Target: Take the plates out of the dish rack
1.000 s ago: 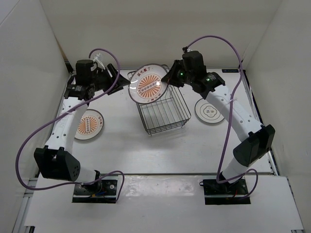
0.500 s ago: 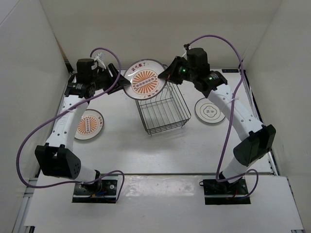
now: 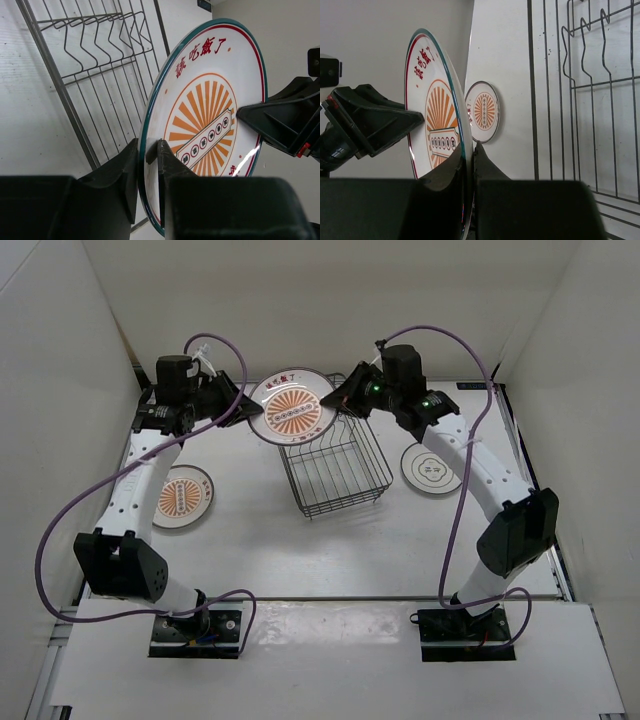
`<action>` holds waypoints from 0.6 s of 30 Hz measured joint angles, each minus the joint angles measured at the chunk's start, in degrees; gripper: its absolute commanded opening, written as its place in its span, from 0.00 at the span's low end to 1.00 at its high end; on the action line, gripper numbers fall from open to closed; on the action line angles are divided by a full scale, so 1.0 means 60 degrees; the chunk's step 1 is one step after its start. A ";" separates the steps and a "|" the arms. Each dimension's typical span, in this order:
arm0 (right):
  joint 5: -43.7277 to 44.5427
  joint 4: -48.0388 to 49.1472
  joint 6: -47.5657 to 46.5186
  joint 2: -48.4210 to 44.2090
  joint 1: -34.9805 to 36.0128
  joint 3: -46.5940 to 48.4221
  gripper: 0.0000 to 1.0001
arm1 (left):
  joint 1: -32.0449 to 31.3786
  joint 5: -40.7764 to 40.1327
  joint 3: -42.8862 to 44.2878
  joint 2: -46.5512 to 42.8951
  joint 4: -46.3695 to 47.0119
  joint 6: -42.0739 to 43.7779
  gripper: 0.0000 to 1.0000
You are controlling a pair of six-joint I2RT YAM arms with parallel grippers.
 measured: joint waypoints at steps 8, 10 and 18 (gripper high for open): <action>-0.0517 0.0495 0.0408 -0.0015 -0.0160 -0.0455 0.13 | 0.0208 -0.0069 0.0000 0.0011 -0.0175 -0.0062 0.00; -0.0754 0.0565 0.0470 -0.0015 -0.0186 -0.0455 0.24 | 0.0299 0.0029 0.0000 0.0011 -0.0153 -0.0095 0.00; -0.1501 0.0798 0.0787 -0.0073 -0.0637 -0.0554 0.90 | 0.1883 -0.0353 -0.0138 0.0018 -0.0255 -0.0299 0.00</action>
